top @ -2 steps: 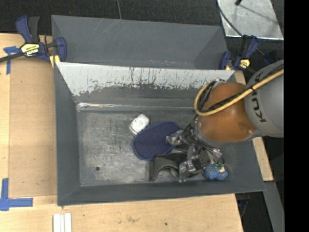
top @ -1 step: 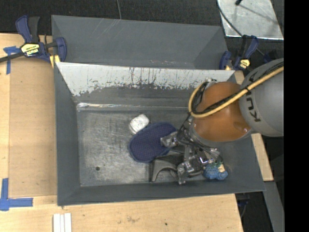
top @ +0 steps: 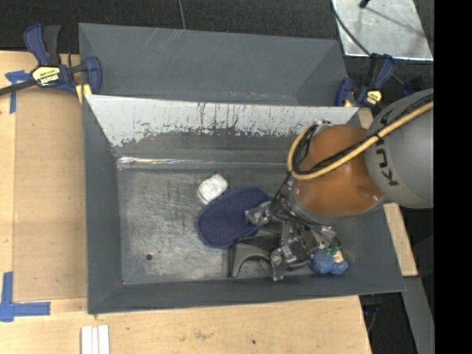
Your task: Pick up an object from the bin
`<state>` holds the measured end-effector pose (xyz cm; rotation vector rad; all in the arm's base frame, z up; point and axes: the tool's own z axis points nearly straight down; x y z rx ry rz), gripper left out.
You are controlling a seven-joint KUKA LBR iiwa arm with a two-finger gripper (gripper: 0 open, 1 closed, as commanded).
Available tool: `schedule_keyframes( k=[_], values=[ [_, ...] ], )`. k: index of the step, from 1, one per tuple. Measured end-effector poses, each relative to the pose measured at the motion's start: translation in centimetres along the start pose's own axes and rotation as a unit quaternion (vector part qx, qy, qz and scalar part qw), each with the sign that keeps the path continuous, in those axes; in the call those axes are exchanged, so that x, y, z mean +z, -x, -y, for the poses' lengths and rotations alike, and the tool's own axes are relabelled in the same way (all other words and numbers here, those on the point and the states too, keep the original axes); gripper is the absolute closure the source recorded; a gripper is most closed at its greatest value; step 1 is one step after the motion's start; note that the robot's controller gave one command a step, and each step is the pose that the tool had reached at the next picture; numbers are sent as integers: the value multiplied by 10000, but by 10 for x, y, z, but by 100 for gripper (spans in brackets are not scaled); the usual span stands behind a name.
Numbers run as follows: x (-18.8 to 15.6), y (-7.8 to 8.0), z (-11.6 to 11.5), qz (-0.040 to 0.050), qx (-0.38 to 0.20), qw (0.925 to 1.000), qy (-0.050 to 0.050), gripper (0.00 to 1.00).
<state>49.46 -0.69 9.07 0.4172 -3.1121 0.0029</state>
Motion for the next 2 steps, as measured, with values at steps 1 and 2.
schedule_keyframes(
  k=[1,2],
  values=[
    [-12,-1,2,-19,5,10000,-5,100],
    [-58,-1,3,16,16,10000,2,100]
  ],
)
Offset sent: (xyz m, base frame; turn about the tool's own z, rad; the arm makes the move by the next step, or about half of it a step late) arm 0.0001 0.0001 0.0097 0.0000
